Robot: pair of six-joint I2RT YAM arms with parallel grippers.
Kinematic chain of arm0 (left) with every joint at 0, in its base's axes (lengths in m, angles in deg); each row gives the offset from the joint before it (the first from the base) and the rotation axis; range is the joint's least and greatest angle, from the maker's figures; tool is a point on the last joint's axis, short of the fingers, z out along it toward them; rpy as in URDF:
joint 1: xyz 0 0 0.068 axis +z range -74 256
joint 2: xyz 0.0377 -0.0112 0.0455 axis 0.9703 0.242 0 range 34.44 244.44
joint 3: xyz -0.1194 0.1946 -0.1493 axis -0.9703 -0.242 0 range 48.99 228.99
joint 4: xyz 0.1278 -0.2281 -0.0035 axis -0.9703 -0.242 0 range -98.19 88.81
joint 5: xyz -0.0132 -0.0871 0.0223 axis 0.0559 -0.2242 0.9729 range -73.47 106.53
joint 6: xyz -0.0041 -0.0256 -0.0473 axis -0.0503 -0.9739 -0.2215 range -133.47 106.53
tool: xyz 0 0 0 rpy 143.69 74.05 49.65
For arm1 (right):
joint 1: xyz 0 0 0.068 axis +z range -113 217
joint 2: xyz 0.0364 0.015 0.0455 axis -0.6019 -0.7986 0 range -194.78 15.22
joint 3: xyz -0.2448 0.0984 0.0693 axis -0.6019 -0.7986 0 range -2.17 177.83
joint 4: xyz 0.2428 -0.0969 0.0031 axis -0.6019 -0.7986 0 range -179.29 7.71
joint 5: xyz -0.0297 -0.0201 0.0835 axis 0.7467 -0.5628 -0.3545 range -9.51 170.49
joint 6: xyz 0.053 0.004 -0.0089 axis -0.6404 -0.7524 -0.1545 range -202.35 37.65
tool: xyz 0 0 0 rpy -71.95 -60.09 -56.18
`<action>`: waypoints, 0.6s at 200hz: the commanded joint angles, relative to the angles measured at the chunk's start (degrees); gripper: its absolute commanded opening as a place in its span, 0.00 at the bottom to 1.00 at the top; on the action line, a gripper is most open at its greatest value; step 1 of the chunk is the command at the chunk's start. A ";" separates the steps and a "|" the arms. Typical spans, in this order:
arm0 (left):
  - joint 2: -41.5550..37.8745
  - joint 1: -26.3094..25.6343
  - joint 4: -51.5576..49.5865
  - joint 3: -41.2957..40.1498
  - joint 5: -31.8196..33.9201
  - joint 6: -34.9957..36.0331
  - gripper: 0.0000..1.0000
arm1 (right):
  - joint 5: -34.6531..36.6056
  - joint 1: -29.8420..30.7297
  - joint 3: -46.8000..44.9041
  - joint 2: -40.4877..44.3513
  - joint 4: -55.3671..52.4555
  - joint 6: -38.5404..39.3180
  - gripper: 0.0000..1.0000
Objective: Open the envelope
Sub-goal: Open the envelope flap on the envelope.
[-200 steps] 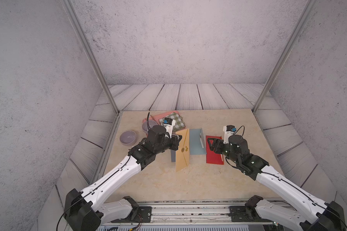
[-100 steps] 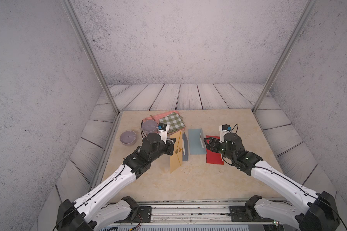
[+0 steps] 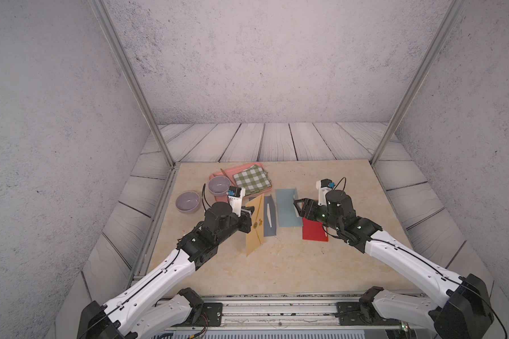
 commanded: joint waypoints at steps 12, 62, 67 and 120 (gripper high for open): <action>-2.12 0.07 -0.27 -0.73 -0.74 2.28 0.00 | -2.20 0.09 2.74 -1.55 -0.89 -2.06 0.68; -4.74 0.16 -1.75 -2.73 -2.10 2.58 0.00 | -2.56 0.94 2.98 -3.11 -0.39 -5.46 0.67; -4.91 0.16 -1.69 -3.05 -2.11 2.49 0.00 | -2.57 1.13 3.00 -3.28 -0.14 -5.56 0.68; -5.76 0.24 -1.17 -4.26 -1.89 1.52 0.00 | -1.02 3.89 4.80 -5.75 0.20 -5.55 0.67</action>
